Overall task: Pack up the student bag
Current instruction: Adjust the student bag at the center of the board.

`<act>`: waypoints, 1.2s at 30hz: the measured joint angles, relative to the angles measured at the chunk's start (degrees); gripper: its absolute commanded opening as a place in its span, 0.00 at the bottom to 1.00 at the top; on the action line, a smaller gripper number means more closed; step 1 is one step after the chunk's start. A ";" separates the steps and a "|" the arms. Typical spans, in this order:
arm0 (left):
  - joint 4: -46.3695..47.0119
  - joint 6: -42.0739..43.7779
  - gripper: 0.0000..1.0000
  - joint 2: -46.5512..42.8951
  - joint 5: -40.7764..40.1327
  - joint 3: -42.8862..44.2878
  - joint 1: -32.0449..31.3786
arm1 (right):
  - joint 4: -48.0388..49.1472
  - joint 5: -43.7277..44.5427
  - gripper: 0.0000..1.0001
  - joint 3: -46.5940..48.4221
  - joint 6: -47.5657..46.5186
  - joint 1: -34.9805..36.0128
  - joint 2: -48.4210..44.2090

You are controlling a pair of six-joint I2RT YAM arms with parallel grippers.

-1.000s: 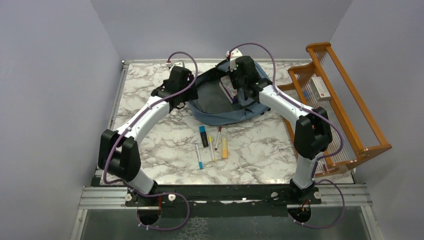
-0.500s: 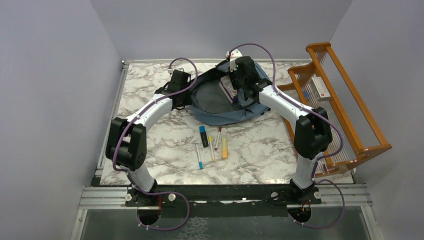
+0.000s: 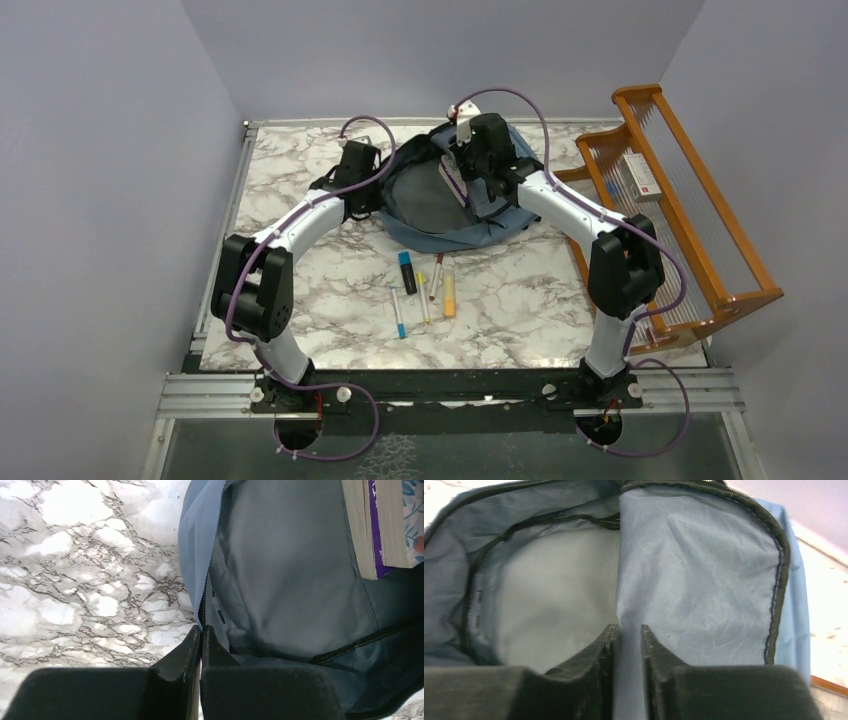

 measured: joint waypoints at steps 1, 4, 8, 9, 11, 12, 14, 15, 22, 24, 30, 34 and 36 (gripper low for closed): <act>0.13 -0.04 0.00 0.00 0.31 -0.13 0.00 | -0.15 -0.83 0.36 0.00 -0.11 0.07 -0.02; 0.35 -0.09 0.00 0.00 0.85 -0.24 0.02 | -1.27 -3.93 0.43 0.15 -0.79 0.09 -0.02; 0.98 -0.11 0.00 0.00 1.36 -0.24 0.00 | -2.89 -6.38 0.46 0.31 -0.74 -0.07 -0.24; 1.07 -0.11 0.00 0.00 1.46 -0.24 0.00 | -3.19 -6.78 0.47 0.31 -0.31 -0.24 -0.39; 1.27 -0.11 0.00 0.00 1.75 -0.24 0.02 | -3.58 -7.89 0.50 0.31 0.81 -1.20 -0.83; 1.31 -0.11 0.00 0.00 1.86 -0.24 0.02 | -3.67 -8.46 0.51 0.37 1.55 -2.10 -1.03; 1.38 -0.11 0.00 0.00 2.03 -0.24 0.02 | -4.20 -9.46 0.55 1.16 2.82 -4.70 -1.11; 1.38 -0.11 0.00 0.00 2.08 -0.24 0.02 | -4.72 -9.86 0.57 1.79 3.34 -6.14 -1.07; 1.46 -0.11 0.00 0.00 2.29 -0.52 0.07 | -8.37 -15.13 0.66 8.76 6.32 -14.86 1.05; 1.53 -0.11 0.00 0.00 2.36 -0.68 0.07 | -9.35 -17.57 0.67 10.56 6.43 -16.39 2.80; 1.79 -0.11 0.00 0.00 3.02 -0.72 0.13 | -12.85 -27.47 0.67 16.50 4.61 -19.82 10.54; 1.81 -0.09 0.00 0.00 3.37 -0.72 0.13 | -14.14 -33.53 0.67 18.49 2.95 -20.85 14.19; 1.81 -0.09 0.00 0.00 3.50 -0.72 0.13 | -14.49 -35.58 0.67 19.65 2.21 -21.03 15.76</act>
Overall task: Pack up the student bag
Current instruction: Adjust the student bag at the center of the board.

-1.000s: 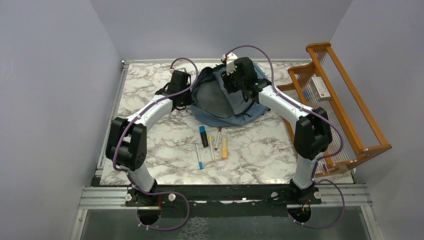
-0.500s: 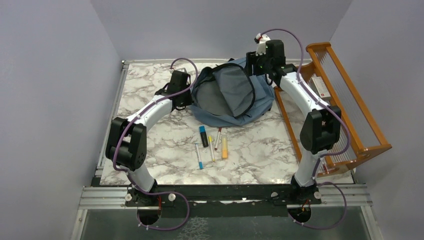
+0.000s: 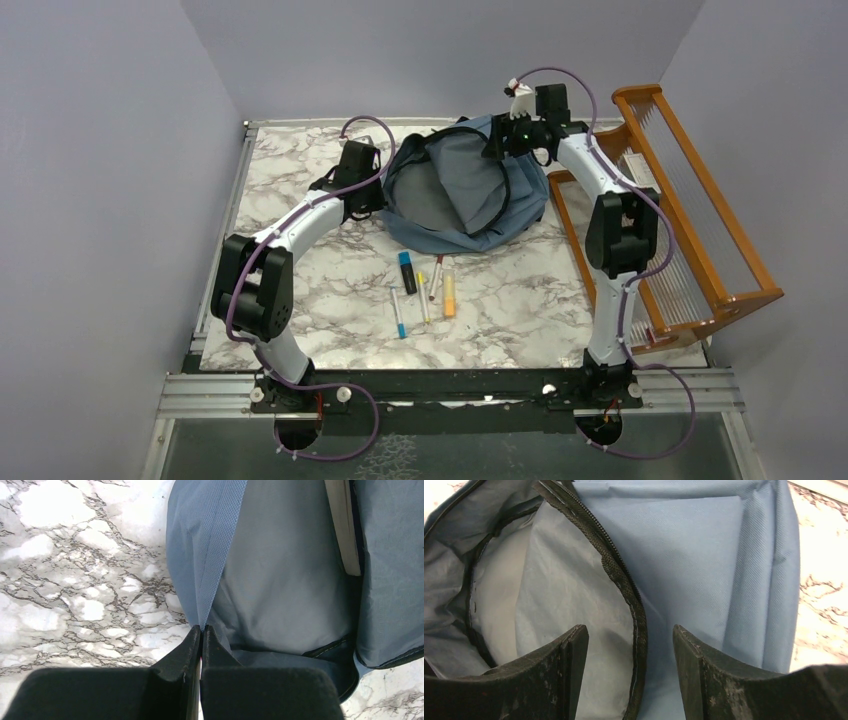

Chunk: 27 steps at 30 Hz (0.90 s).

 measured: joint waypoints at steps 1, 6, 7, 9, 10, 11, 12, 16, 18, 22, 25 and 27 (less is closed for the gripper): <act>0.00 0.00 0.00 0.00 0.04 0.00 0.00 | -0.17 -0.76 0.67 0.46 -0.24 0.00 0.52; 0.00 0.00 0.00 0.00 0.39 0.00 0.00 | -1.29 -3.21 0.67 2.80 -1.07 0.00 2.29; 0.00 0.00 0.00 0.00 0.46 0.00 0.00 | -1.42 -3.65 0.67 3.08 -1.14 0.02 2.49; 0.00 0.00 0.00 -0.02 0.50 0.00 0.02 | -1.62 -4.44 0.66 3.32 -1.36 0.07 2.75; 0.00 0.00 0.00 0.00 0.55 0.00 0.02 | -1.81 -4.92 0.65 3.39 -1.53 0.04 2.91; 0.00 0.00 0.00 0.00 0.59 -0.02 0.02 | -2.12 -5.35 0.65 3.56 -1.68 0.04 3.10; 0.02 0.00 0.00 0.00 0.68 -0.04 0.02 | -2.38 -5.75 0.64 3.67 -1.75 0.04 3.37; 0.02 0.00 0.00 0.00 0.94 -0.04 0.02 | -3.13 -7.56 0.52 3.96 -2.23 0.04 4.20; 0.02 0.00 0.00 0.00 1.03 -0.04 0.02 | -3.52 -8.55 0.46 3.96 -2.45 0.04 4.33; 0.04 0.00 0.00 0.00 1.16 -0.04 0.02 | -4.15 -10.93 0.36 3.96 -2.71 0.04 4.35; 0.04 0.00 0.00 0.00 1.18 -0.07 0.02 | -4.46 -12.63 0.28 3.96 -2.71 0.04 4.35; 0.04 0.00 0.00 0.00 1.25 -0.07 0.02 | -4.46 -13.70 0.23 3.96 -2.51 0.04 4.28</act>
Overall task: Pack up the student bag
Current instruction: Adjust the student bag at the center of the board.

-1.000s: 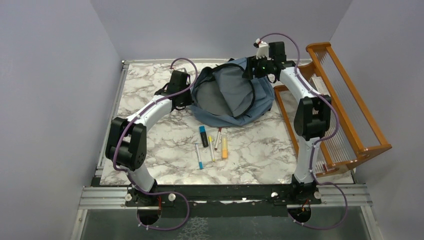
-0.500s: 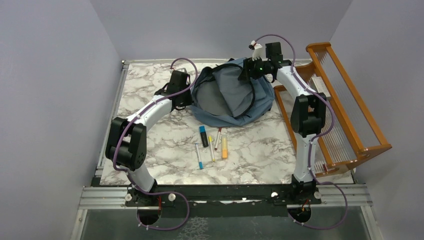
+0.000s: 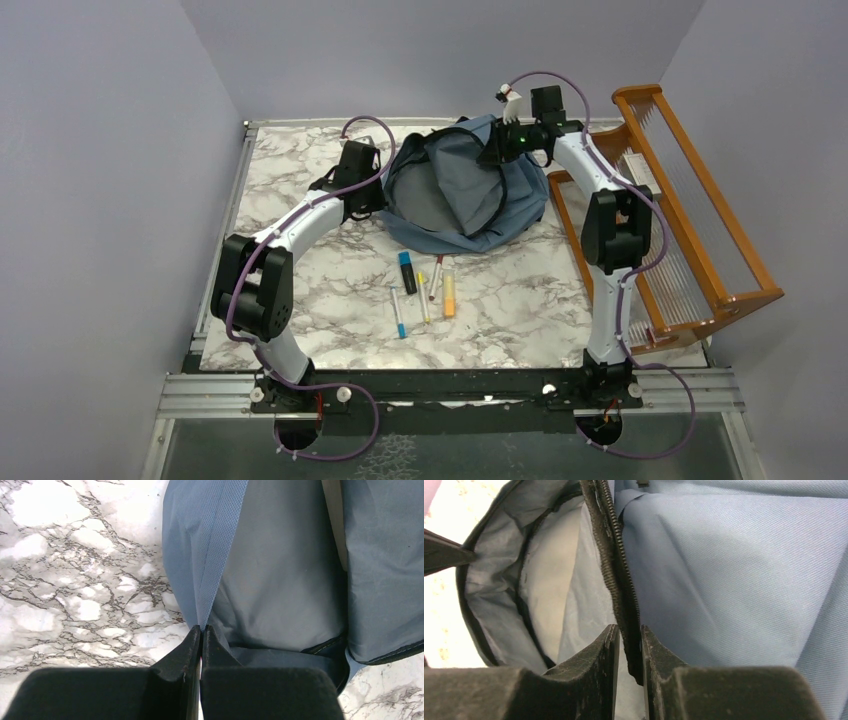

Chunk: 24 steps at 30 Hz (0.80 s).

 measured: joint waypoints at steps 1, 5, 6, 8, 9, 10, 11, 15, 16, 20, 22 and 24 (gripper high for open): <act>0.00 0.00 0.00 0.00 0.02 0.00 0.00 | 0.02 -0.52 0.20 -0.07 0.17 0.00 -0.20; 0.00 0.02 0.00 0.00 0.07 0.00 0.00 | 0.04 -1.92 0.04 -0.90 1.05 0.02 -2.05; 0.00 0.02 0.00 0.00 0.09 0.00 0.00 | 0.02 -2.21 0.01 -0.96 1.36 0.09 -2.78; -0.02 0.02 0.00 0.00 0.09 0.00 0.00 | 0.04 -2.82 0.01 -0.96 2.01 0.35 -4.28; -0.02 0.02 0.00 0.00 0.09 -0.02 0.00 | 0.04 -3.10 0.01 -0.96 2.23 0.48 -5.07; 0.00 0.04 0.00 0.00 0.11 -0.07 0.00 | 0.07 -3.26 0.00 -0.96 2.54 0.68 -5.88; 0.00 0.04 0.00 0.00 0.26 -0.13 0.02 | 0.07 -3.28 0.01 -0.96 2.91 0.90 -6.67; 0.00 0.07 0.00 0.00 1.01 -0.57 0.02 | 0.33 -2.56 0.01 -0.83 3.91 2.05 -8.92; -0.02 0.07 0.00 -0.02 1.09 -0.63 0.02 | -0.11 -1.66 0.01 -0.24 3.87 2.60 -9.16; -0.02 0.09 0.00 -0.04 1.20 -0.87 0.02 | -1.68 2.54 0.01 3.58 2.95 4.57 -9.20; -0.04 0.13 0.00 -0.09 1.22 -1.01 0.02 | -2.16 5.27 0.01 5.11 2.19 5.46 -9.35; -0.07 0.22 0.00 -0.11 1.31 -1.05 0.02 | -2.84 8.41 0.01 5.75 1.49 6.40 -9.94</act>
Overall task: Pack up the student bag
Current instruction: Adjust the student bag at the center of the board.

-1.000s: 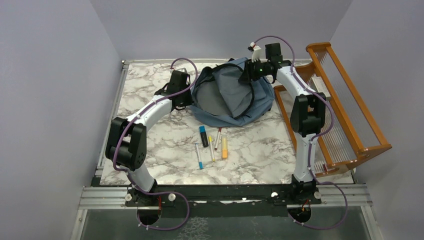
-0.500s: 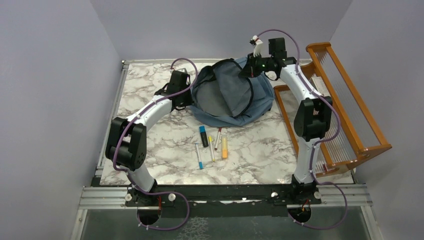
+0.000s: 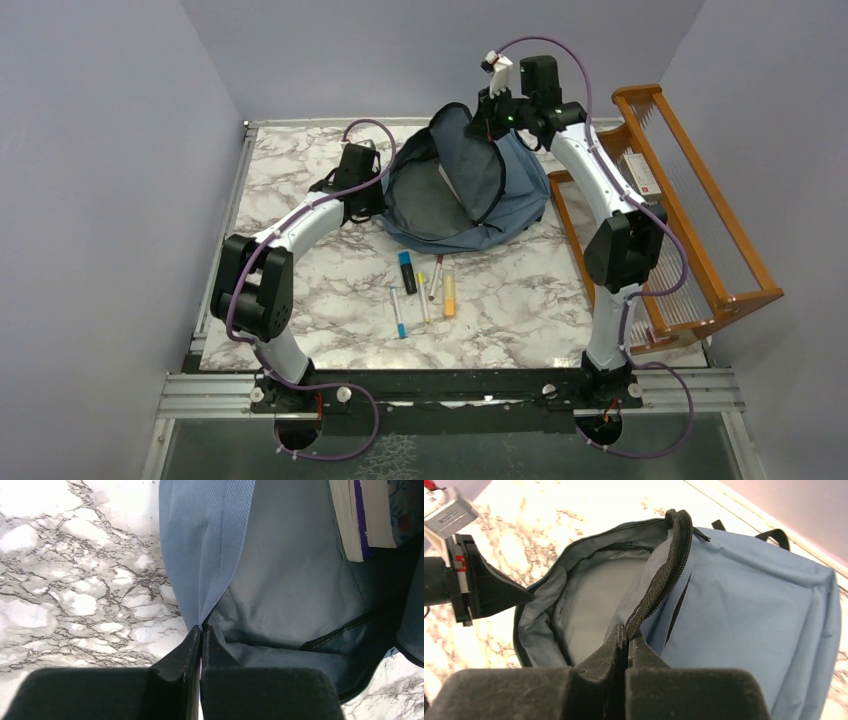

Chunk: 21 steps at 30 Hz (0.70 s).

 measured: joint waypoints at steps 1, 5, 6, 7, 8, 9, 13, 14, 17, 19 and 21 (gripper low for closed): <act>0.02 0.02 0.00 0.00 0.04 0.00 0.00 | -0.22 1.73 0.01 0.02 -0.22 0.46 -0.39; 0.02 0.09 0.00 -0.02 0.09 -0.04 0.07 | -1.01 6.99 0.01 0.02 -1.16 1.29 -1.86; 0.02 0.11 0.00 -0.04 0.11 -0.13 0.20 | -1.20 8.13 0.01 0.04 -1.44 1.33 -2.29; 0.02 0.13 0.00 -0.09 0.11 -0.26 0.26 | -1.44 8.96 0.01 0.04 -1.73 1.33 -2.64; -0.04 0.17 0.00 -0.11 0.13 -0.39 0.31 | -1.68 9.46 0.01 0.20 -2.12 1.33 -2.99; -0.02 0.24 0.00 -0.13 0.17 -0.48 0.37 | -1.86 9.55 0.01 0.39 -2.27 1.33 -3.21; -0.07 0.33 0.00 -0.13 0.46 -0.68 0.72 | -2.47 6.64 0.05 1.92 -2.49 1.46 -3.43; -0.07 0.39 0.00 -0.13 0.50 -0.72 0.83 | -2.51 5.22 0.07 1.97 -2.16 1.60 -3.43; -0.04 0.46 0.00 -0.13 0.74 -0.85 1.14 | -2.80 0.07 0.10 1.97 -0.55 2.38 -3.43; -0.07 0.46 0.00 -0.13 0.90 -1.03 1.38 | -2.95 -1.84 0.12 1.97 0.42 3.61 -3.39; -0.07 0.46 0.00 -0.13 0.96 -1.16 1.53 | -2.93 -3.13 0.13 1.99 1.01 6.01 -3.15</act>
